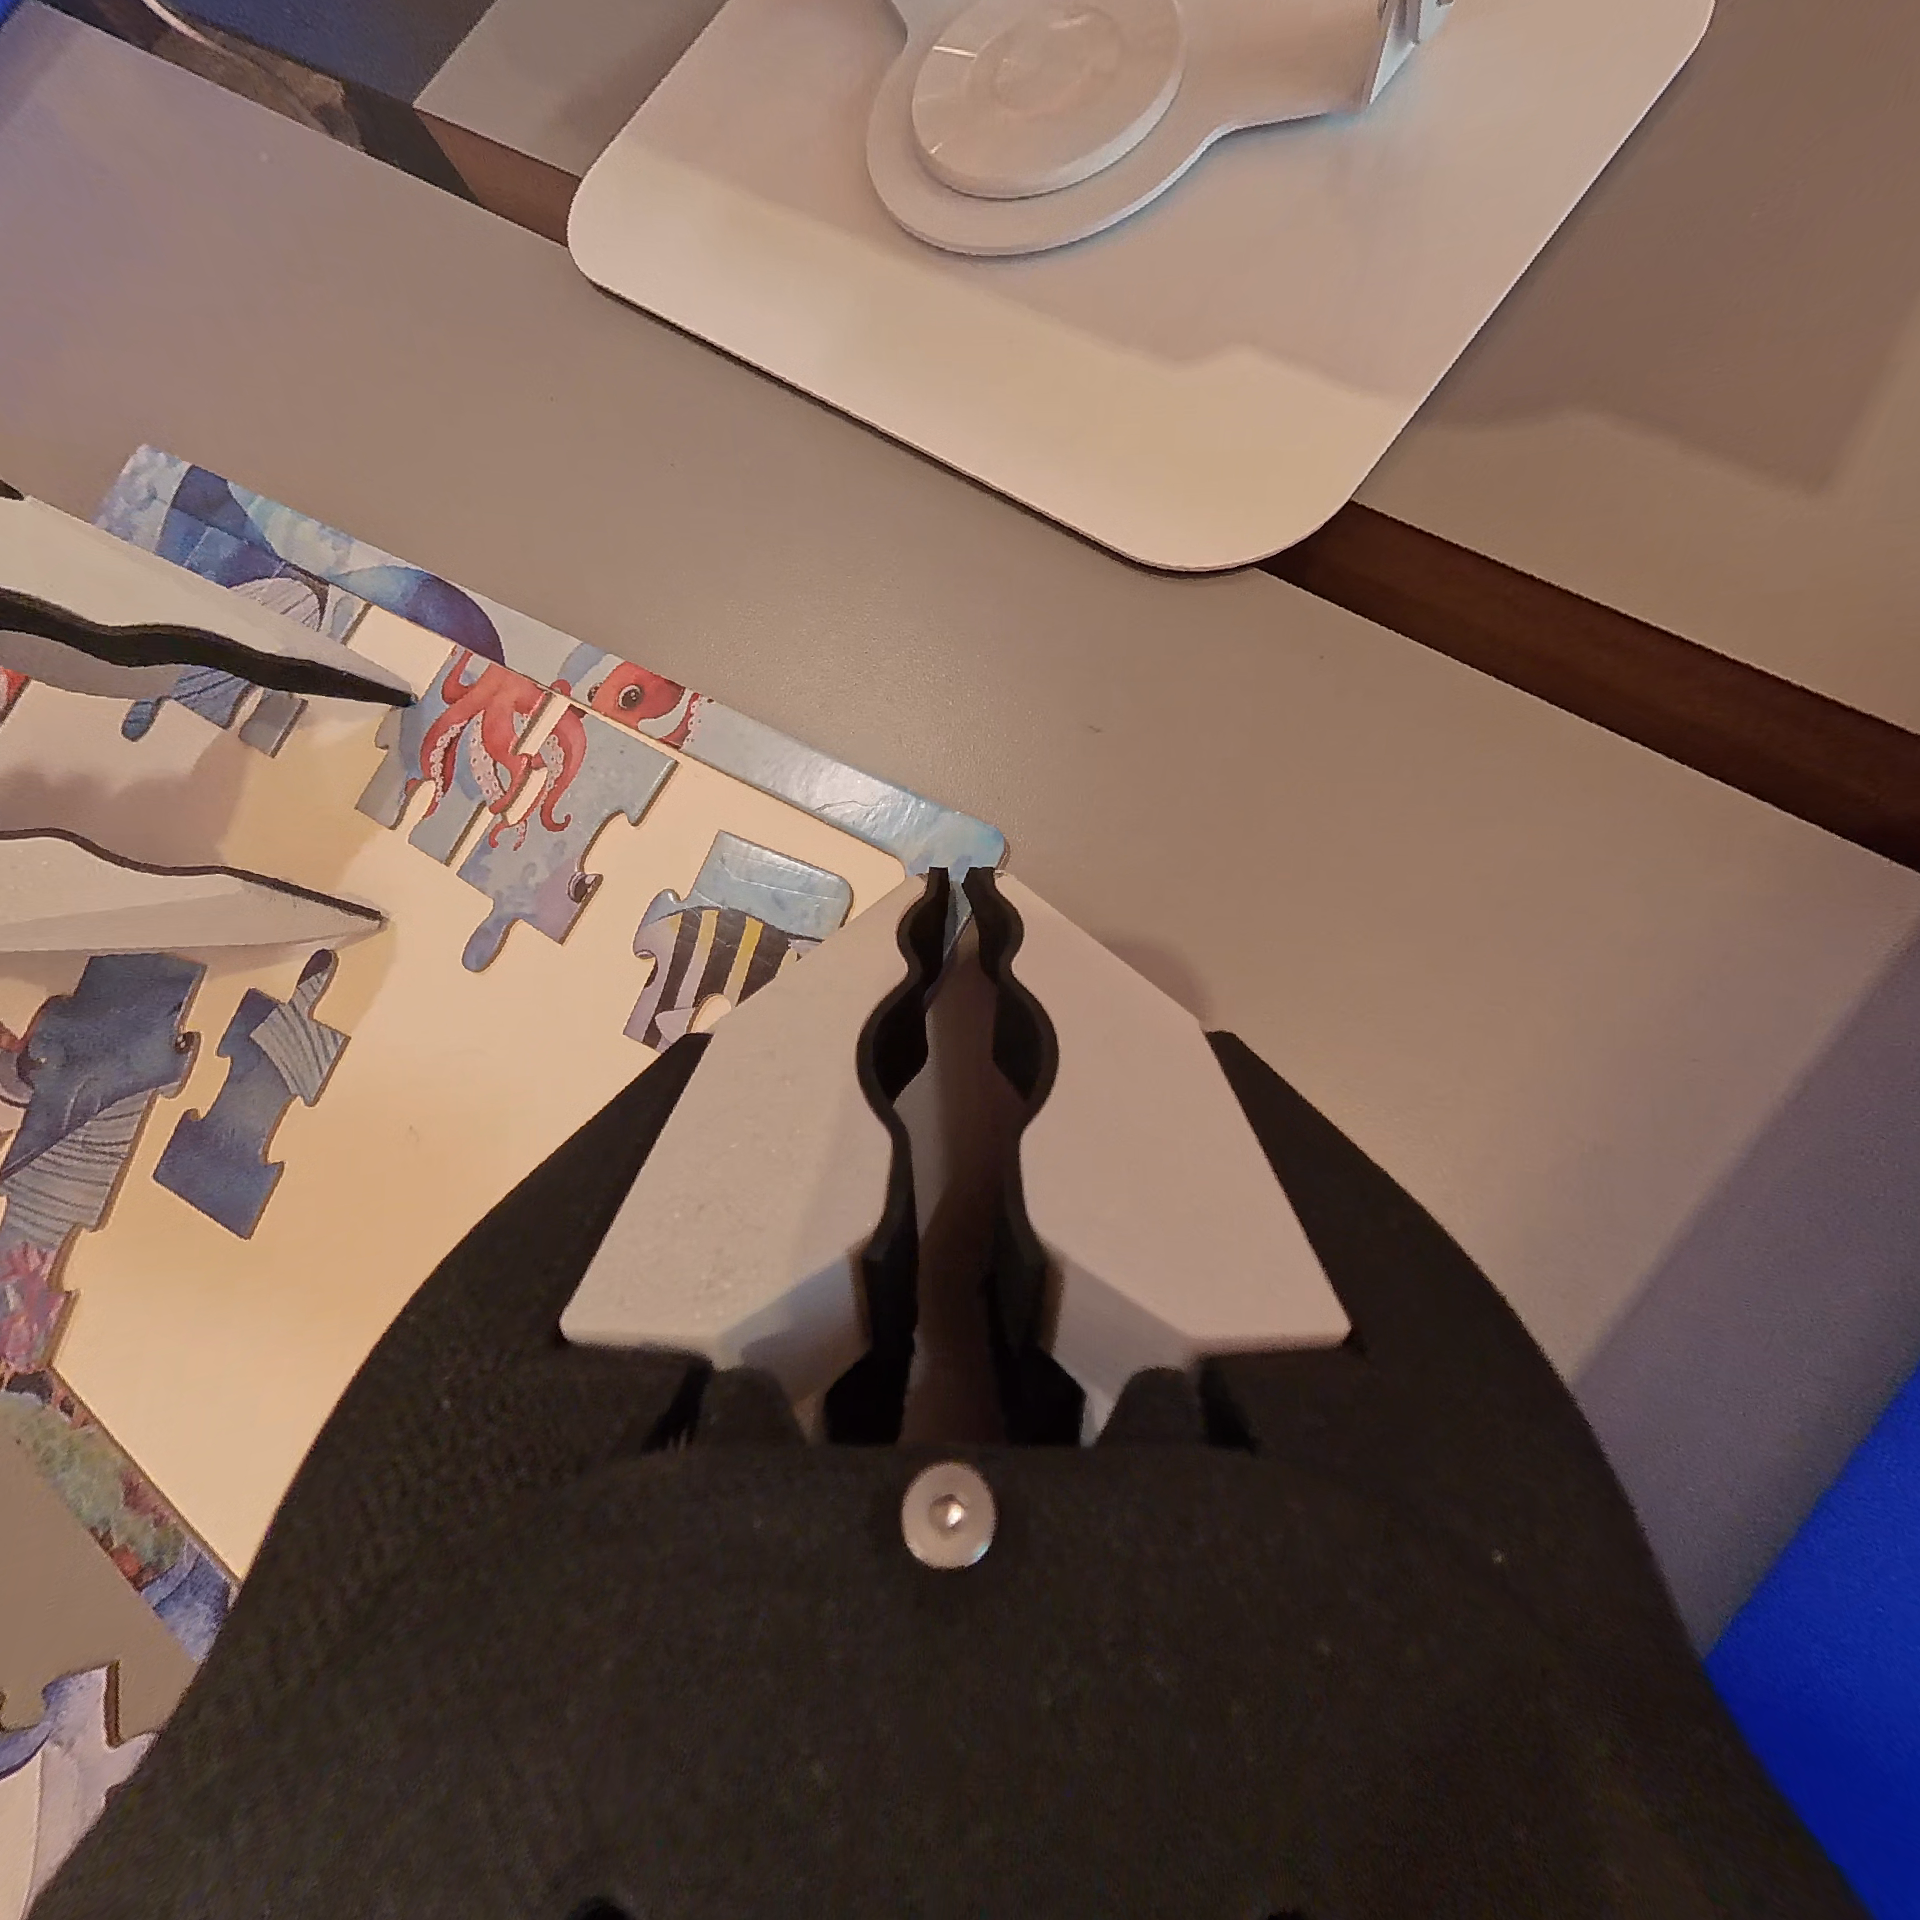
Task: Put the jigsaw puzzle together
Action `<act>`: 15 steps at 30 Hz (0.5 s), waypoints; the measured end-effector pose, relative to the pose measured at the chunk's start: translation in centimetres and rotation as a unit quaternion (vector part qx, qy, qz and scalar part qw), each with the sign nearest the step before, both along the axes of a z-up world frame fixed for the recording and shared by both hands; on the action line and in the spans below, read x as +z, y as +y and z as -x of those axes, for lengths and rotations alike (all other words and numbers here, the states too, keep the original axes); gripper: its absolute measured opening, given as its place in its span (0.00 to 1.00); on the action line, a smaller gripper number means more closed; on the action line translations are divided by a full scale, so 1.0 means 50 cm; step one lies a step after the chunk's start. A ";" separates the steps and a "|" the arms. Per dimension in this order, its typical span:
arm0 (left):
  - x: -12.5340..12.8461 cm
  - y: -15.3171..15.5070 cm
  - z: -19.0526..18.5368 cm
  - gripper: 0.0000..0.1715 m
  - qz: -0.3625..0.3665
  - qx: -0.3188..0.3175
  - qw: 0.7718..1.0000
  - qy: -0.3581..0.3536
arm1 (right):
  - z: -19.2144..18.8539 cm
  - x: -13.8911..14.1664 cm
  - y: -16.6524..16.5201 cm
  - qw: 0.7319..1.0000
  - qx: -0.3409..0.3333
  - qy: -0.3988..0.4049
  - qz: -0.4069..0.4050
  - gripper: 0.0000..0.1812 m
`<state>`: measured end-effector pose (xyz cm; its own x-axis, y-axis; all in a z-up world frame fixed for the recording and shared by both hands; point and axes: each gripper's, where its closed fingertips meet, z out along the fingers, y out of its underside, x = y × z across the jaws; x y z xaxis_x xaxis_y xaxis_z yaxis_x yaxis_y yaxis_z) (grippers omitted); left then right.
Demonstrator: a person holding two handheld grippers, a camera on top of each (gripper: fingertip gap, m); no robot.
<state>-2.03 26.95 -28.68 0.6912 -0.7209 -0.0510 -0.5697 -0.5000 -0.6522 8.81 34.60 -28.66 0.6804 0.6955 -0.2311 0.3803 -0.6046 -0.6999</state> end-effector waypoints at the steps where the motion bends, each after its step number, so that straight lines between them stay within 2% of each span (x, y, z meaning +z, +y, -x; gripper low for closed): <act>1: 0.000 0.001 -0.001 0.29 0.001 0.002 1.000 -0.001 | 0.000 0.000 0.000 1.000 0.000 0.000 0.000 0.02; 15: 0.000 0.028 -0.043 0.23 -0.017 0.027 0.999 -0.012 | 0.000 0.000 0.000 1.000 -0.001 0.005 0.004 0.02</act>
